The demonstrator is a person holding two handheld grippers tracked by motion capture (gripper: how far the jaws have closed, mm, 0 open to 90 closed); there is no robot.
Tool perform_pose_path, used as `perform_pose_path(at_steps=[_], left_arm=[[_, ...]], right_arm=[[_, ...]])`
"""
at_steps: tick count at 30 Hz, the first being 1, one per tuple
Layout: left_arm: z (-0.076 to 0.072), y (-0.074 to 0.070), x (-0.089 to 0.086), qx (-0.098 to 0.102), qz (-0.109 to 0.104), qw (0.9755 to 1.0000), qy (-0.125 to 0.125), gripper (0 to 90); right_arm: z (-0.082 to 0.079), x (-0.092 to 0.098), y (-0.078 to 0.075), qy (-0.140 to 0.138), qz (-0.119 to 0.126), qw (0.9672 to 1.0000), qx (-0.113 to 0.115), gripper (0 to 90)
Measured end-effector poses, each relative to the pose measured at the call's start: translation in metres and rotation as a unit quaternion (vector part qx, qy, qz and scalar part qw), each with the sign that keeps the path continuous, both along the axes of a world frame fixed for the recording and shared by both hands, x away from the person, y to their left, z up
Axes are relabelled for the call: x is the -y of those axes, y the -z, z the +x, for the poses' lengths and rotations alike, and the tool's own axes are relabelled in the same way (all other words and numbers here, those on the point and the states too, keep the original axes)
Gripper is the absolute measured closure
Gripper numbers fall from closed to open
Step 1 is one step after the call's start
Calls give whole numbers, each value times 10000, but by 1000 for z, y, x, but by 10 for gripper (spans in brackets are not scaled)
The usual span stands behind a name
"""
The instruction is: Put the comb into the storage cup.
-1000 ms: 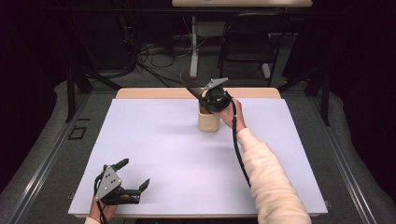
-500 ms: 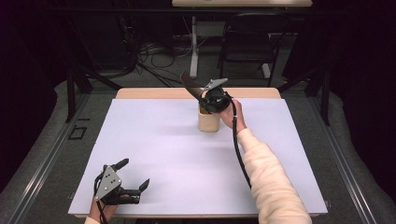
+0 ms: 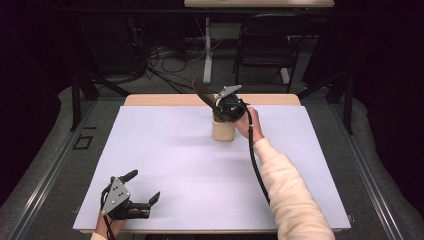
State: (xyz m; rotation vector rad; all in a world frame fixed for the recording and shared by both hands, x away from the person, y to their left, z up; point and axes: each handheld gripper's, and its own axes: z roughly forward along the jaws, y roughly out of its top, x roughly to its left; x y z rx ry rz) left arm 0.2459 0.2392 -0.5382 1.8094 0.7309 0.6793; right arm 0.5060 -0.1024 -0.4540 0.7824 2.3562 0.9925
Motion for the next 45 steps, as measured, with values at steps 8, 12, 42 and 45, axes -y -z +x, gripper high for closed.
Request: perform_pose_path(at_steps=[8, 12, 42, 45], left_arm=[[0, 0, 0, 8, -1, 10000, -3, 4], [0, 0, 0, 2, 9, 10000, 9, 4], [2, 0, 1, 11, 37, 10000, 35, 4], [1, 0, 1, 10, 8, 10000, 10, 4]], right_arm=[[-2, 0, -3, 144, -122, 9998, -27, 487], [-6, 3, -7, 100, -73, 9997, -204, 303], [-44, 25, -26, -413, 240, 9976, -496, 16], [-47, 29, -26, -413, 274, 9977, -468, 11]])
